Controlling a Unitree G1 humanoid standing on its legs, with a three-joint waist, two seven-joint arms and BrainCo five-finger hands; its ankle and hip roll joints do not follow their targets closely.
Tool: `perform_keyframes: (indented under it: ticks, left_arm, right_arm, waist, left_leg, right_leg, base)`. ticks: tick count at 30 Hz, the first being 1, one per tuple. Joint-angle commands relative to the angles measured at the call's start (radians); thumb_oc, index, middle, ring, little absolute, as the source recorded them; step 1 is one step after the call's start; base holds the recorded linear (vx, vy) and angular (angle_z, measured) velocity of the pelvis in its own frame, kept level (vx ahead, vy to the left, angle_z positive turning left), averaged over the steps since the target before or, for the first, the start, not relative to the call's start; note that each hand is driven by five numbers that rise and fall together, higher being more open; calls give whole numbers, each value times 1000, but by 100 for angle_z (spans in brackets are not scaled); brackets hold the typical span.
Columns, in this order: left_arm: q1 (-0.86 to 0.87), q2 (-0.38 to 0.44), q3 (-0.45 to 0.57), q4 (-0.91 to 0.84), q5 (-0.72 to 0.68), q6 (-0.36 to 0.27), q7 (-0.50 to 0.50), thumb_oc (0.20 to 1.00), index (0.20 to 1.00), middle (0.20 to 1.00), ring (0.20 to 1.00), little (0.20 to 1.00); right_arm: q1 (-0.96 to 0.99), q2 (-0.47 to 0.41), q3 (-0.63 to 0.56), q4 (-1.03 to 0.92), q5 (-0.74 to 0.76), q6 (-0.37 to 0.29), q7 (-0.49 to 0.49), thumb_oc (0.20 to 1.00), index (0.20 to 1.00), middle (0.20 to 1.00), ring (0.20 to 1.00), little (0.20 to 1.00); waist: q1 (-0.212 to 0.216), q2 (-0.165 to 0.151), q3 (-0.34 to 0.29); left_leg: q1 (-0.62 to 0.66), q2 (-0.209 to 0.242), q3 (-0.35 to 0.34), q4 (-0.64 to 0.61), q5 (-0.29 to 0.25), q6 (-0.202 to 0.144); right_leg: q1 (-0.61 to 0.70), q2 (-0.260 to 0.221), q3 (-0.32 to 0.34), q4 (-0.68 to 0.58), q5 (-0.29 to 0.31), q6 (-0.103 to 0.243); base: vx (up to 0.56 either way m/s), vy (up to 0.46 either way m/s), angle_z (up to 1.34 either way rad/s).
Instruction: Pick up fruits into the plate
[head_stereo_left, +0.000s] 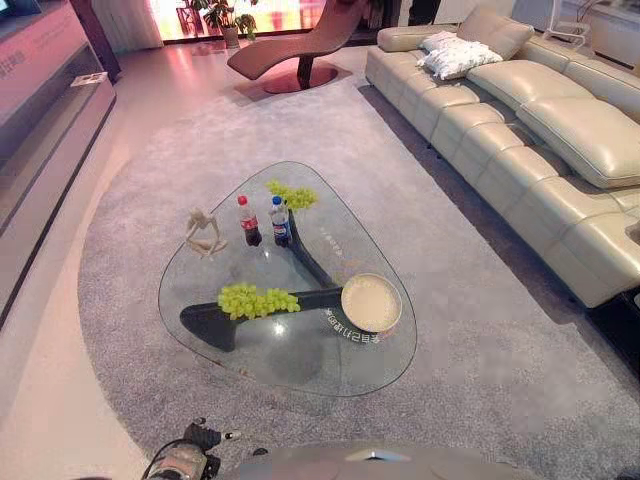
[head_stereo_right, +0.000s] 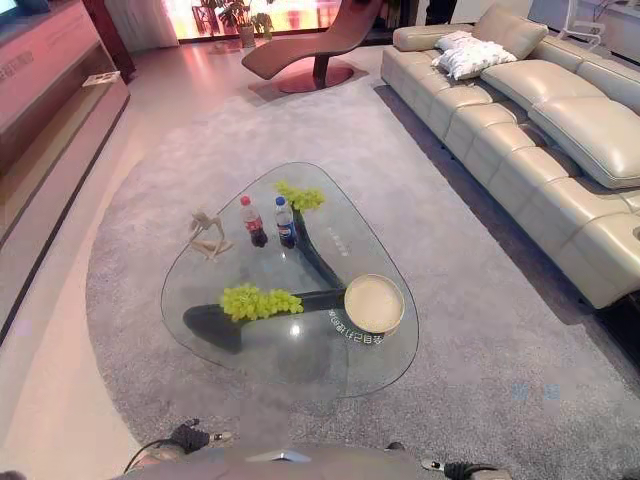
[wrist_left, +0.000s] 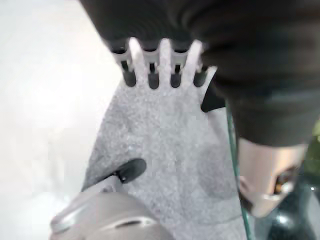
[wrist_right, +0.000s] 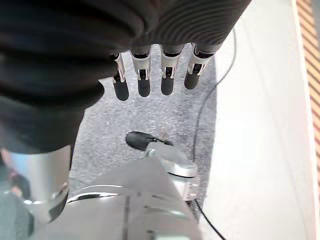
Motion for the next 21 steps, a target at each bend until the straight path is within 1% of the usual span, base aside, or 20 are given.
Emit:
perform_keyframes:
  ticks: [1,8,21]
  left_arm:
    - [-81,24,-20,52,31,8,-9,1000,1000,1000,1000,1000]
    - [-69,24,-26,50,37,4,11,1000,1000,1000,1000,1000]
    - [-72,22,-15,49,31,-32,59,1000,1000,1000,1000,1000]
  right_arm:
    - [-85,6,-21,32,0,-24,0,1000,1000,1000,1000,1000]
    - [-85,14,-25,29,10,-35,-4,1000,1000,1000,1000,1000]
    - [-77,16,-28,54,-13,-23,-17,1000,1000,1000,1000,1000]
  waist:
    - [19,-13,51]
    - [20,-10,45]
    - [18,-10,50]
  left_leg:
    - [-9,-47,-39,25,-129,43]
    - [2,-50,-42,18,-131,45]
    - [6,-55,-41,25,-134,47]
  right_leg:
    - [19,33,-14,54,-102,-12]
    - [31,33,-21,46,-103,-12]
    - [34,33,-23,54,-108,-16]
  base:
    - [104,62,-12]
    - [0,0,0]
    - [0,0,0]
